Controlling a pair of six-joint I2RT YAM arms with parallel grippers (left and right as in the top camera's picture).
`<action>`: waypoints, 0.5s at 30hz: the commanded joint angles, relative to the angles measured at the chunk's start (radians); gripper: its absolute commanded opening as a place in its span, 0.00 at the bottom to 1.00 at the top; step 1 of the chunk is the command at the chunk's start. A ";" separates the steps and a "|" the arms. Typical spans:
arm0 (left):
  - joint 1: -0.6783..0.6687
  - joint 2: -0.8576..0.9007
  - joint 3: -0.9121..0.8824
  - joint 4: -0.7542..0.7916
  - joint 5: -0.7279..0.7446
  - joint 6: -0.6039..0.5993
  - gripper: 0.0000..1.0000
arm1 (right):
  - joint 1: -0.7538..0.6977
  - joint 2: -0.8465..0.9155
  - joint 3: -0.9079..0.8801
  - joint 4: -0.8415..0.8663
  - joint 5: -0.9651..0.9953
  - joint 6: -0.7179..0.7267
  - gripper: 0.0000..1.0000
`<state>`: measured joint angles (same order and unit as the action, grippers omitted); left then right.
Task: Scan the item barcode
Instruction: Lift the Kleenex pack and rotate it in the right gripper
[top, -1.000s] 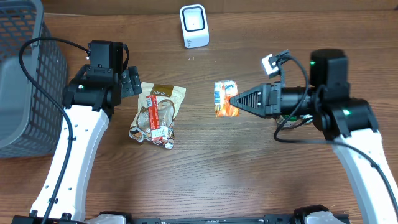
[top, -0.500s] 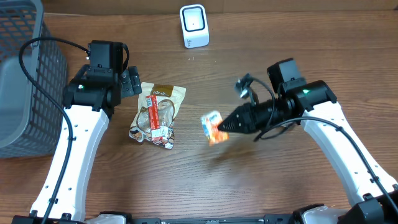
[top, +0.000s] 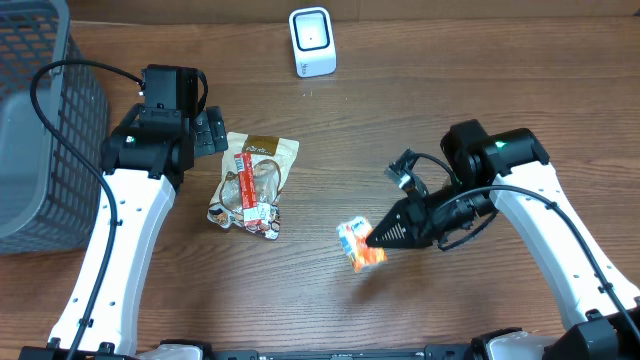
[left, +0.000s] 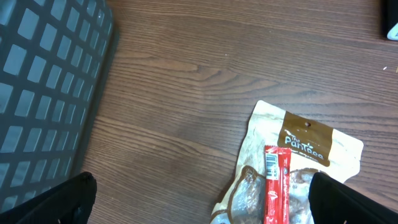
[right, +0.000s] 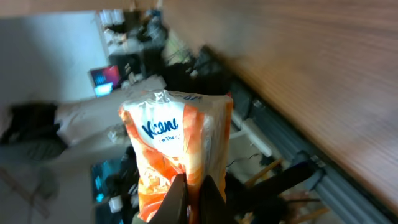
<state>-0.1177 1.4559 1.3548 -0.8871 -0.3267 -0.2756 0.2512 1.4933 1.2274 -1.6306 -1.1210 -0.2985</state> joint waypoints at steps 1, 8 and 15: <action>0.000 -0.005 0.016 0.003 -0.013 -0.002 1.00 | 0.006 -0.016 0.016 -0.064 -0.093 -0.234 0.04; 0.000 -0.005 0.016 0.002 -0.013 -0.002 1.00 | 0.006 -0.018 0.016 -0.010 -0.113 -0.226 0.04; 0.000 -0.005 0.016 0.003 -0.013 -0.002 1.00 | 0.006 -0.015 0.016 0.169 -0.002 -0.109 0.04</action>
<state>-0.1177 1.4559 1.3548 -0.8871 -0.3267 -0.2756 0.2512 1.4933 1.2274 -1.5074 -1.1870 -0.4793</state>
